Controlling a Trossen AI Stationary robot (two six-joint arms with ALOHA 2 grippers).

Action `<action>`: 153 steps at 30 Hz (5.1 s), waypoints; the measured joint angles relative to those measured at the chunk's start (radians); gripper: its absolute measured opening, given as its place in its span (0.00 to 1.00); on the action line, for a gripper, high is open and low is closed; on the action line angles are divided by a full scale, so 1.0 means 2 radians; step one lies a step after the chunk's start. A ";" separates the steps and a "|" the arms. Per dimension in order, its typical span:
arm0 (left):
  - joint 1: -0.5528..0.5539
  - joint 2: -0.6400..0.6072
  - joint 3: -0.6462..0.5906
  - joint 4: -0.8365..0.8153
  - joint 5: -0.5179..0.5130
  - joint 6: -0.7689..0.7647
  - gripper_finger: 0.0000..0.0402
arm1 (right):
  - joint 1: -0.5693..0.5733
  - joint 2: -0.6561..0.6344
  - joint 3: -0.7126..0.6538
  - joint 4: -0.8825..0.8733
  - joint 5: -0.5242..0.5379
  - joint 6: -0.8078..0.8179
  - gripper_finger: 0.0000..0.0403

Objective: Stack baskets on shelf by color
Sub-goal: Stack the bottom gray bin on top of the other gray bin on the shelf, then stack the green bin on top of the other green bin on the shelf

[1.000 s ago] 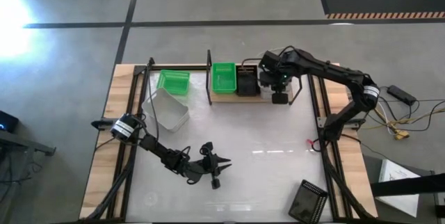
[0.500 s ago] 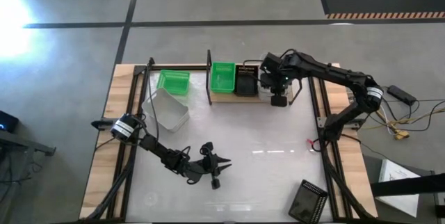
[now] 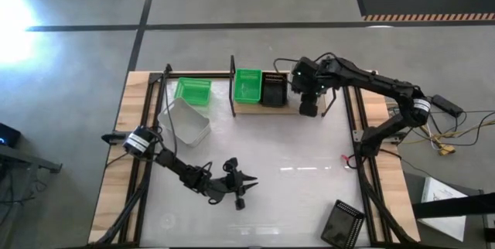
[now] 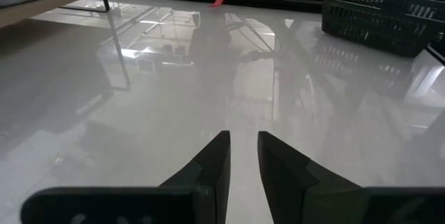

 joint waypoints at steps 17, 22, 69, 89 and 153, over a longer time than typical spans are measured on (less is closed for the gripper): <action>0.009 0.000 0.000 0.003 0.010 -0.001 0.14 | 0.012 0.025 -0.077 0.046 -0.006 0.025 0.10; 0.009 0.000 0.000 0.016 0.011 -0.001 0.14 | 0.012 0.013 -0.076 0.033 0.017 0.033 0.09; -0.072 -0.162 0.044 -0.202 0.000 0.076 0.14 | 0.594 0.130 -0.359 0.805 0.364 0.338 0.08; -0.147 -0.299 0.179 -0.882 -0.056 -0.368 0.14 | 0.735 0.211 -0.131 0.522 0.462 0.406 0.08; 0.445 -0.315 0.020 -0.775 0.108 0.000 0.01 | 0.784 0.211 -0.126 0.529 0.541 0.489 0.08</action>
